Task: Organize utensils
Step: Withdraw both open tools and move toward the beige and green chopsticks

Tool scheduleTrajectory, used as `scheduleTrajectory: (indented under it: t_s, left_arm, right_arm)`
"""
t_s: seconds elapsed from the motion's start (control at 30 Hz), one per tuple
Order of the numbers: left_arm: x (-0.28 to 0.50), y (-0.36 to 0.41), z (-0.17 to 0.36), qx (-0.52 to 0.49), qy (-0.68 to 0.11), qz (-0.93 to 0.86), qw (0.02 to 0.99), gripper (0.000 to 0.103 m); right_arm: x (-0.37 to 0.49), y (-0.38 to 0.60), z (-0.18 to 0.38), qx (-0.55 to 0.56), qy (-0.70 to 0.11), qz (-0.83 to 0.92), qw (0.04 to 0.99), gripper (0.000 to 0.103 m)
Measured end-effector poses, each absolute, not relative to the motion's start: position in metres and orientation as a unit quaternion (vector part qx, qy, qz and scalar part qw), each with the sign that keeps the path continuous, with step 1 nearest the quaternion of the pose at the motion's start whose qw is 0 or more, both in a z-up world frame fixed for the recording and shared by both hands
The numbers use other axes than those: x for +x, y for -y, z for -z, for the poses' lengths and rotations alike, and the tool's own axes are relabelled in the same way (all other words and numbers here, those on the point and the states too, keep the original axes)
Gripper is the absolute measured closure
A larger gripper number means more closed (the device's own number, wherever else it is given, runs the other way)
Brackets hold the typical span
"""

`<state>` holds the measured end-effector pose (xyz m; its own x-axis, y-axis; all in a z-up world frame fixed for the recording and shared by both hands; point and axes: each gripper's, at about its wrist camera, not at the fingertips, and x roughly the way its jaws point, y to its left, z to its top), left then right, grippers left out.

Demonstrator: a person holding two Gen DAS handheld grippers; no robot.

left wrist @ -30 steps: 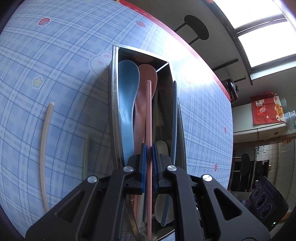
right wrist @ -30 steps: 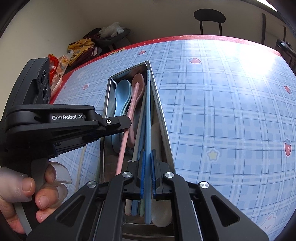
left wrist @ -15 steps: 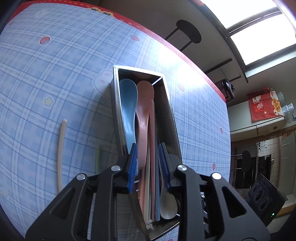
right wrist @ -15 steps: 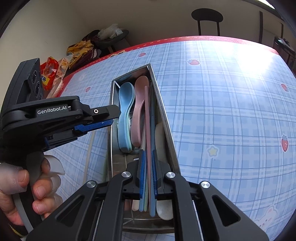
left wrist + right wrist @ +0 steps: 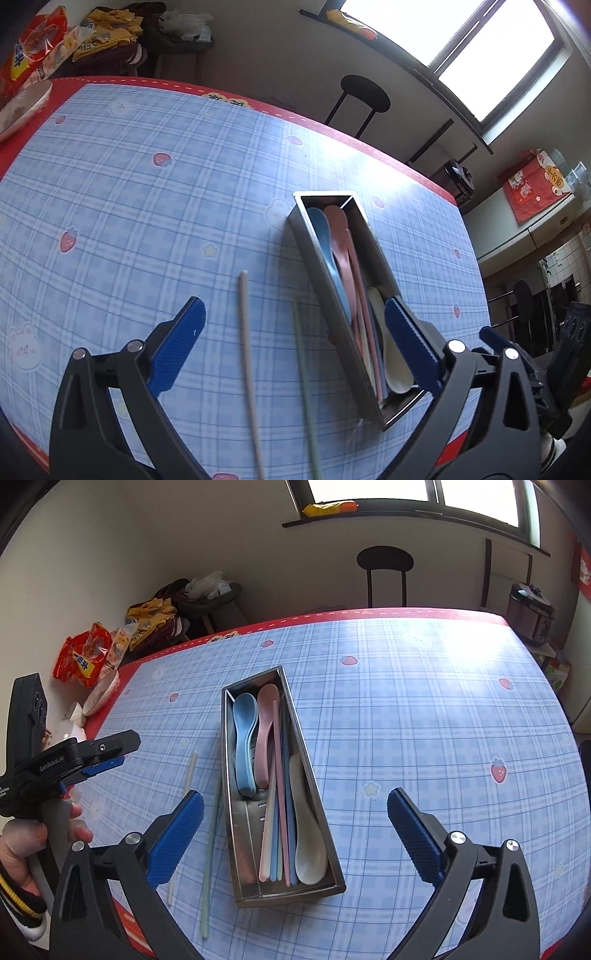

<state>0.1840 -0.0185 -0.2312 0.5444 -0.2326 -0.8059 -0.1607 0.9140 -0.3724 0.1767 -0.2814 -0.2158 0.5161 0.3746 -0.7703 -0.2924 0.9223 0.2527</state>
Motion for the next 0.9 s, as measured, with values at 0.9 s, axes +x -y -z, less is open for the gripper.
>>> scheduleTrajectory:
  t_s: [0.9]
  left_arm:
    - [0.1,-0.028,0.279,-0.053,-0.51,0.044,0.858,0.006]
  right_arm:
    - [0.078,0.196,0.27,-0.012,-0.515,-0.214,0.83,0.03]
